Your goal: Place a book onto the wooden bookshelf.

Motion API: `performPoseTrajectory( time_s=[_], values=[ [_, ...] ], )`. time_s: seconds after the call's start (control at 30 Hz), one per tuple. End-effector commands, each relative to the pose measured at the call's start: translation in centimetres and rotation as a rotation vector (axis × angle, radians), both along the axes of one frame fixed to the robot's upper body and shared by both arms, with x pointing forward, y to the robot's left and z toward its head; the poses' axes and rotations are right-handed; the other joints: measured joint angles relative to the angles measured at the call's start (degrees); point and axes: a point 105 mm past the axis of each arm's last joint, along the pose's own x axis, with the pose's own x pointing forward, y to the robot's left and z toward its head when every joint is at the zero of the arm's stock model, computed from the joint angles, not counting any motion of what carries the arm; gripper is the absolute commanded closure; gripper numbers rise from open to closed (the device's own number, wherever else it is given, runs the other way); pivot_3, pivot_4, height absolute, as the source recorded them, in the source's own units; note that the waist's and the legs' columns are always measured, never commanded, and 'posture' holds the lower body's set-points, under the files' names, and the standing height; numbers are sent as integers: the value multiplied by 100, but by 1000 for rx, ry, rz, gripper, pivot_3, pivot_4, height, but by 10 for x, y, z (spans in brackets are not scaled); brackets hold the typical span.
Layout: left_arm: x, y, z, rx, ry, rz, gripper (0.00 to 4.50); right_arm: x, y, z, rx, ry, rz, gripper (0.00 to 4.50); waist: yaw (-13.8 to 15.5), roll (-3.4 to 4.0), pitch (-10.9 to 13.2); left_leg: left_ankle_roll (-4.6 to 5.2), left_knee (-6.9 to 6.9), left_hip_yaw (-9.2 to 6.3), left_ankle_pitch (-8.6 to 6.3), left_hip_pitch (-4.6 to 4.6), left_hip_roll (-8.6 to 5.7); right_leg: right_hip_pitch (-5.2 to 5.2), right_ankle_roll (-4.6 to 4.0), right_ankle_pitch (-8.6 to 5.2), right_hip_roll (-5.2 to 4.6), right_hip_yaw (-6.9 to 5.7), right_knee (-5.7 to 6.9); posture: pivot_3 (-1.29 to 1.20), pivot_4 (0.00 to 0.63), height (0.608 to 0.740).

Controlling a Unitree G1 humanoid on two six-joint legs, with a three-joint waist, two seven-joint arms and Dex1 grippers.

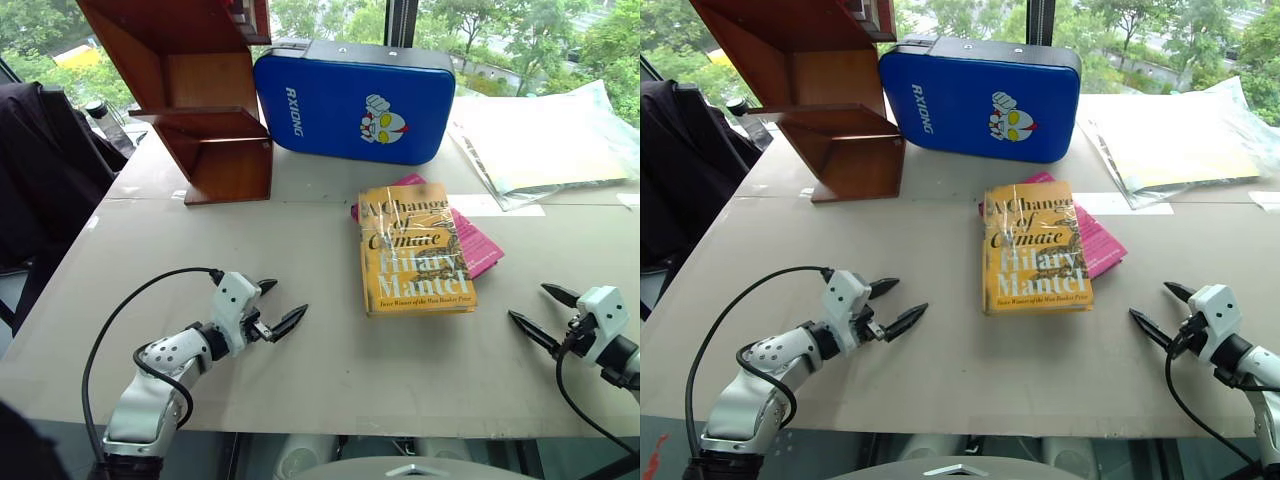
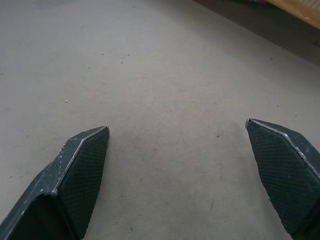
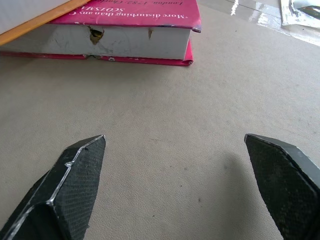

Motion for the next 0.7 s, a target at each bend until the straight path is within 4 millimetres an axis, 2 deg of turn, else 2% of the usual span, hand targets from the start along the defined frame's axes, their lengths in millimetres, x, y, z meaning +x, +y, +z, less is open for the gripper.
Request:
performPoseTrajectory(
  time_s=[0.03,0.33,0.7],
  values=[
    [2,3,6,11,-37,13,0,-1,-7,7,-3,-17,1,97,1,0,1,0,0,0,0,0,0,0,0,0,0,0,0,0,150,740],
    [6,7,2,16,-47,39,0,3,-8,12,24,-36,-21,97,0,6,20,0,0,2,0,-1,0,-2,4,3,0,1,1,0,150,740],
    [9,5,7,-25,-63,52,0,4,-9,19,5,-81,-23,97,0,12,26,0,0,2,0,-2,0,-4,6,4,0,1,2,0,150,740]
  ],
)
